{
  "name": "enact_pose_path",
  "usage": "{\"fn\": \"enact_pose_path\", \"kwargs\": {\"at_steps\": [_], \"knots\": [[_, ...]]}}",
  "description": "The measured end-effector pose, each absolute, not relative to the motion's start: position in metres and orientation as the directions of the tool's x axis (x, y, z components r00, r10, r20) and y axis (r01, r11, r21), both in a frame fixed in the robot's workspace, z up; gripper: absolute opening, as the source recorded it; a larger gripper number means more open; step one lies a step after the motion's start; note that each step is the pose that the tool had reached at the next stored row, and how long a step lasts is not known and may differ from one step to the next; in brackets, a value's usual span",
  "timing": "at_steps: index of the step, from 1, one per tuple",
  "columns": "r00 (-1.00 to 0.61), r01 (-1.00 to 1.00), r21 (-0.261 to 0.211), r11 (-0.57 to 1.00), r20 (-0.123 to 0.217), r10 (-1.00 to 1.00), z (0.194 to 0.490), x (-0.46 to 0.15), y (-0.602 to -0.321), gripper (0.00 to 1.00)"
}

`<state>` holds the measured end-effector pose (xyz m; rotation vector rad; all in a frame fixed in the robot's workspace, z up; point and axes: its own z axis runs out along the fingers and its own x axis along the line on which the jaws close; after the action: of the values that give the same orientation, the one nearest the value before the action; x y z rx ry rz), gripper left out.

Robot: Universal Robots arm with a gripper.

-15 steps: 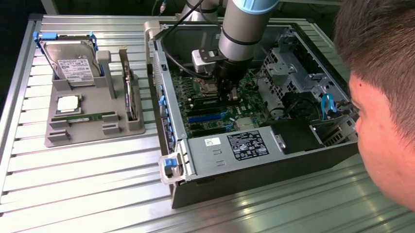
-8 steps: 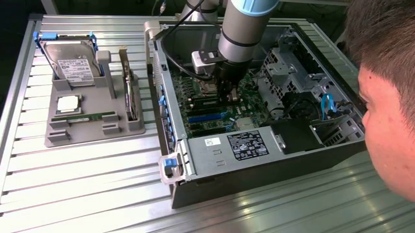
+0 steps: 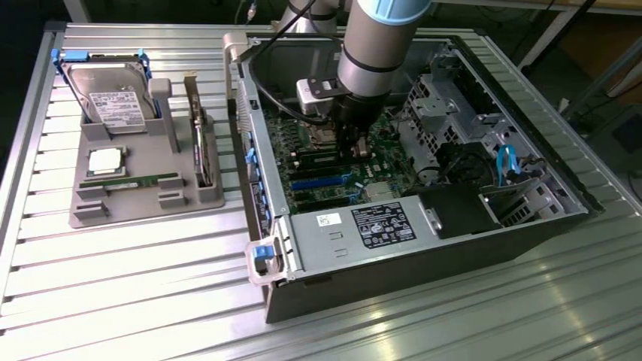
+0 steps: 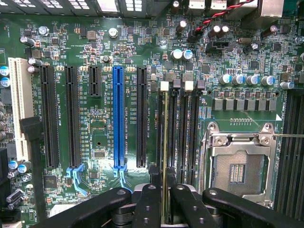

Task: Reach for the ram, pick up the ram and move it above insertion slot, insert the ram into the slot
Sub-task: 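Insert the ram into the slot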

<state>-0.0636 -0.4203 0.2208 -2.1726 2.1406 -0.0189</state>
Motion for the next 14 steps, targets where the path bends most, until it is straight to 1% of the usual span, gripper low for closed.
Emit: {"fn": "enact_pose_path", "kwargs": {"at_steps": [5,8,9,11,12,13,14], "knots": [[0.017,-0.997,-0.074,-0.013,-0.055,-0.998,0.2208,-0.0636,-0.4203,0.15],[0.017,-0.997,-0.074,-0.013,-0.055,-0.998,0.2208,-0.0636,-0.4203,0.34],[0.017,-0.997,-0.074,-0.013,-0.055,-0.998,0.2208,-0.0636,-0.4203,0.45],[0.017,-0.997,-0.074,-0.013,-0.055,-0.998,0.2208,-0.0636,-0.4203,0.58],[0.017,-0.997,-0.074,-0.013,-0.055,-0.998,0.2208,-0.0636,-0.4203,0.58],[0.017,-0.997,-0.074,-0.013,-0.055,-0.998,0.2208,-0.0636,-0.4203,0.64],[0.017,-0.997,-0.074,-0.013,-0.055,-0.998,0.2211,-0.0636,-0.4203,0.64]]}}
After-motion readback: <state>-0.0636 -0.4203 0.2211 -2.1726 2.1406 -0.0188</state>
